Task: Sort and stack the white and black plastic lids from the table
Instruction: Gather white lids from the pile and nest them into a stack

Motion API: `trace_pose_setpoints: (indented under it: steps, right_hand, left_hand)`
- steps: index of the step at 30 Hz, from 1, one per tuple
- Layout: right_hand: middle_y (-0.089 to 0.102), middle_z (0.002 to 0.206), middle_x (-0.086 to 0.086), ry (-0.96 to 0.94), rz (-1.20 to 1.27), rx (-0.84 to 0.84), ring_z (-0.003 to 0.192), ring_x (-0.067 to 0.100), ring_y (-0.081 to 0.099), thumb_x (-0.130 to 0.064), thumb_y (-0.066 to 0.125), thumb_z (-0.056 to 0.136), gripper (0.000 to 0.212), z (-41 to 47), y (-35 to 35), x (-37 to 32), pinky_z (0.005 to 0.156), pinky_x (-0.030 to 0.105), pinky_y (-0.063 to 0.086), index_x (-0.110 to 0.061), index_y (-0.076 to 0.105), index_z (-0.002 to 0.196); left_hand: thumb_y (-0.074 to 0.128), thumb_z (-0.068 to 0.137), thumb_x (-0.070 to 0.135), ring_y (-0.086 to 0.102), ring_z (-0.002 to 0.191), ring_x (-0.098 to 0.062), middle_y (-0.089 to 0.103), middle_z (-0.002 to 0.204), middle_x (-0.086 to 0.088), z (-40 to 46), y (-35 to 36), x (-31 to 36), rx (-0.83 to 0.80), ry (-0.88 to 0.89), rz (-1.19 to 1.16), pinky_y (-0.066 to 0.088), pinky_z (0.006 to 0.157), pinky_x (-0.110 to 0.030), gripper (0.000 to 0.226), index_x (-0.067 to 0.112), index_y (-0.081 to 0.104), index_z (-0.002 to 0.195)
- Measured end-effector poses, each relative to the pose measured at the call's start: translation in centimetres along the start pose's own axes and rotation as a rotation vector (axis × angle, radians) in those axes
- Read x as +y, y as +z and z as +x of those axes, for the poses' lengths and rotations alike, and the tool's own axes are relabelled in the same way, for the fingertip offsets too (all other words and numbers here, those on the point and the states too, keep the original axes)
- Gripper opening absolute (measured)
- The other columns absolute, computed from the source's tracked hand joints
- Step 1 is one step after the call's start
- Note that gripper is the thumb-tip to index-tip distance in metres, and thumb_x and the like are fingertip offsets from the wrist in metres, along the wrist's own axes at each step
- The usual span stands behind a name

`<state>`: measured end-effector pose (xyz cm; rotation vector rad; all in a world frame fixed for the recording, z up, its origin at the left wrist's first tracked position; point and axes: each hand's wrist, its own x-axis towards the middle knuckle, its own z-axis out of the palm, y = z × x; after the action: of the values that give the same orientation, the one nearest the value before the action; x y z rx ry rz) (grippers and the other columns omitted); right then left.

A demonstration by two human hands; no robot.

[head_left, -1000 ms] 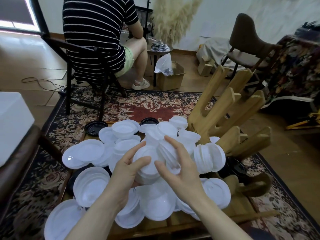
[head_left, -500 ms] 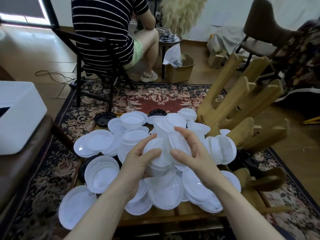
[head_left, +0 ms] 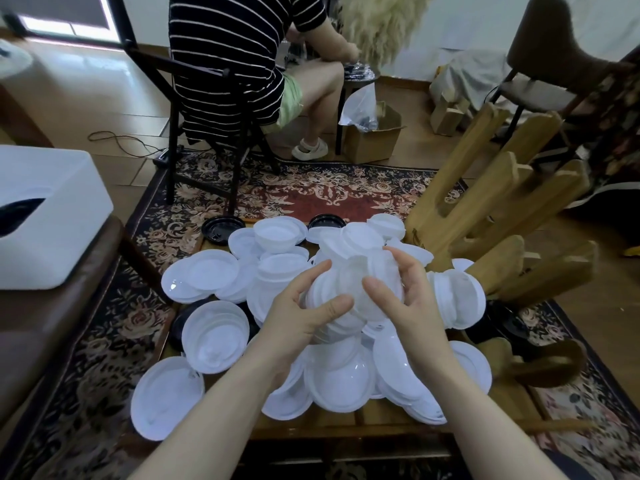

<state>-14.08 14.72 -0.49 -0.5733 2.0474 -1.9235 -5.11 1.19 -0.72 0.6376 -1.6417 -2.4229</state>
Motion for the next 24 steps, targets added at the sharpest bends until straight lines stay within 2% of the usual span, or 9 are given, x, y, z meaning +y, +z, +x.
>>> trace_pose_setpoints:
  steps: [3, 5, 8, 12, 15, 17, 19, 23, 24]
  right_hand:
    - [0.063, 0.128, 0.001, 0.039, 0.136, 0.011, 0.119, 0.017, 0.061, -0.053, 0.071, 0.068, 0.071, 0.4, -0.7, -0.1, 0.095, 0.036, 0.05, -0.021, 0.054, 0.129]
    - [0.065, 0.124, 0.001, 0.03, 0.174, 0.005, 0.116, 0.02, 0.062, -0.05, 0.071, 0.069, 0.072, 0.5, -0.9, -0.2, 0.09, 0.034, 0.052, -0.017, 0.053, 0.129]
    - [0.066, 0.117, -0.016, 0.015, 0.13, -0.01, 0.113, 0.008, 0.062, -0.046, 0.075, 0.068, 0.068, 0.2, -0.8, -0.2, 0.083, 0.024, 0.052, -0.024, 0.053, 0.128]
    - [0.055, 0.126, -0.028, -0.013, -0.033, -0.042, 0.114, -0.022, 0.047, -0.03, 0.082, 0.075, 0.057, 0.1, -0.9, -0.2, 0.084, 0.007, 0.047, -0.038, 0.057, 0.125]
    - [0.046, 0.133, -0.022, 0.058, -0.062, -0.048, 0.098, -0.028, 0.049, -0.015, 0.076, 0.083, 0.048, 0.3, -1.4, -0.4, 0.074, 0.02, 0.056, -0.035, 0.059, 0.122]
    - [0.047, 0.134, -0.017, 0.089, -0.052, -0.052, 0.104, -0.02, 0.052, -0.023, 0.078, 0.082, 0.044, 0.4, -1.6, -0.4, 0.07, 0.019, 0.055, -0.035, 0.059, 0.12]
    - [0.05, 0.134, -0.009, 0.114, -0.049, -0.047, 0.116, -0.001, 0.054, -0.037, 0.072, 0.076, 0.047, 0.4, -1.6, -0.4, 0.069, 0.018, 0.053, -0.036, 0.057, 0.121]
    - [0.058, 0.12, 0.005, 0.107, -0.012, -0.086, 0.092, 0.004, 0.065, -0.043, 0.065, 0.074, 0.053, 0.3, -1.2, -0.5, 0.066, 0.018, 0.052, -0.029, 0.054, 0.124]
    - [0.061, 0.117, 0.006, 0.104, 0.005, -0.092, 0.093, 0.009, 0.066, -0.046, 0.066, 0.072, 0.056, 0.4, -1.2, -0.5, 0.067, 0.021, 0.054, -0.028, 0.055, 0.124]
  left_hand:
    - [0.081, 0.067, 0.032, 0.07, 0.102, -0.005, 0.072, 0.114, 0.019, -0.1, -0.2, 0.2, 0.02, -0.014, -0.026, 0.061, 0.077, -0.029, 0.059, 0.044, 0.064, 0.123]
    - [0.079, 0.074, 0.027, 0.071, 0.098, -0.004, 0.073, 0.113, 0.018, 0.0, -0.2, 0.3, 0.049, -0.026, -0.044, 0.06, 0.069, -0.026, 0.053, 0.042, 0.064, 0.123]
    - [0.077, 0.082, 0.022, 0.072, 0.094, -0.004, 0.073, 0.109, 0.019, 0.1, -0.3, 0.2, 0.095, -0.02, -0.056, 0.06, 0.069, -0.027, 0.045, 0.041, 0.065, 0.121]
    - [0.074, 0.087, 0.021, 0.069, 0.102, -0.009, 0.071, 0.112, 0.018, 0.2, -0.7, 0.1, 0.143, -0.029, -0.027, 0.06, 0.084, -0.038, 0.039, 0.044, 0.065, 0.117]
    - [0.073, 0.088, 0.022, 0.068, 0.104, -0.01, 0.071, 0.111, 0.018, 0.3, -0.9, 0.1, 0.156, -0.028, -0.01, 0.058, 0.088, -0.042, 0.035, 0.046, 0.066, 0.113]
    - [0.071, 0.089, 0.019, 0.068, 0.103, -0.009, 0.071, 0.113, 0.017, 0.3, -0.8, 0.1, 0.158, -0.014, 0.005, 0.058, 0.082, -0.036, 0.036, 0.045, 0.066, 0.114]
    - [0.069, 0.091, 0.016, 0.066, 0.1, -0.006, 0.068, 0.113, 0.018, 0.3, -0.7, 0.1, 0.155, 0.003, 0.027, 0.058, 0.075, -0.03, 0.036, 0.042, 0.065, 0.116]
    - [0.066, 0.092, 0.013, 0.064, 0.101, -0.006, 0.065, 0.114, 0.019, 0.4, -0.7, 0.0, 0.161, 0.011, 0.069, 0.055, 0.072, -0.027, 0.037, 0.041, 0.065, 0.116]
    - [0.066, 0.092, 0.012, 0.064, 0.103, -0.009, 0.065, 0.115, 0.018, 0.4, -0.7, 0.1, 0.168, 0.009, 0.072, 0.055, 0.073, -0.029, 0.037, 0.042, 0.065, 0.114]
